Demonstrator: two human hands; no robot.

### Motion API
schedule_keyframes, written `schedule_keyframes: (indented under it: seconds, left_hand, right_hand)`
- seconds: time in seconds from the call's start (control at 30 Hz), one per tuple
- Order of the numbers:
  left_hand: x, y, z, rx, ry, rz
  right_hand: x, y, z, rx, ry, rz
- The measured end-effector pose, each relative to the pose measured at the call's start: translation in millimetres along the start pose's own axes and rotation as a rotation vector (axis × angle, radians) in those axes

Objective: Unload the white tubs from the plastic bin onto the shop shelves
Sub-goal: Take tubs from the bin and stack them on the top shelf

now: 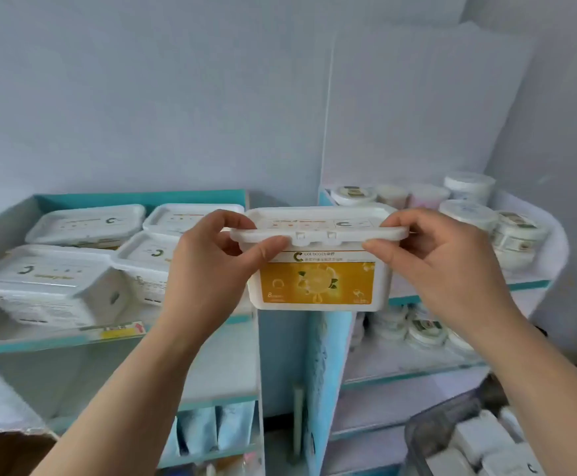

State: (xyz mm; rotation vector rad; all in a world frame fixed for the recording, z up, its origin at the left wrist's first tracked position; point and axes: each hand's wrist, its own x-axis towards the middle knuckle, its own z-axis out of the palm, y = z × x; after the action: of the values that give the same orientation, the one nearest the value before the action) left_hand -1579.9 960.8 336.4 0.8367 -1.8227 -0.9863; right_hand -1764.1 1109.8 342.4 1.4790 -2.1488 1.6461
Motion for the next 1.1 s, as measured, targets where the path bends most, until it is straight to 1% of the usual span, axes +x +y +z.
schedule_keyframes:
  seconds: [0.17, 0.27, 0.4, 0.53, 0.8, 0.87, 1.0, 1.1]
  left_hand:
    - [50.5, -34.8, -104.6, 0.045, 0.097, -0.033]
    - [81.7, -59.4, -154.5, 0.048, 0.126, -0.030]
    - [117.2, -92.8, -200.2, 0.089, 0.125, -0.058]
    - [151.8, -130.8, -235.3, 0.152, 0.116, -0.092]
    - [195.2, -167.0, -264.2, 0.216, 0.066, -0.156]
    - [199.6, -170.2, -267.6, 0.229, 0.087, -0.158]
    - [201.0, -175.2, -268.5, 0.166, 0.136, -0.145]
    - [197.8, -175.1, -264.2, 0.203, 0.150, -0.130]
  right_hand:
    - [52.0, -47.9, 110.3, 0.118, -0.104, -0.079]
    - [76.9, -69.5, 173.3, 0.161, -0.167, -0.080]
    - [102.6, -89.7, 242.4, 0.178, -0.206, -0.026]
    - [126.1, -98.6, 298.4, 0.115, -0.253, 0.002]
    - [155.1, -103.7, 358.6, 0.027, -0.307, -0.007]
    - [158.7, -105.8, 367.3, 0.003, -0.329, -0.016]
    - [160.2, -106.1, 375.2, -0.023, -0.339, -0.024]
    - [156.4, -105.1, 373.7, -0.041, -0.347, -0.032]
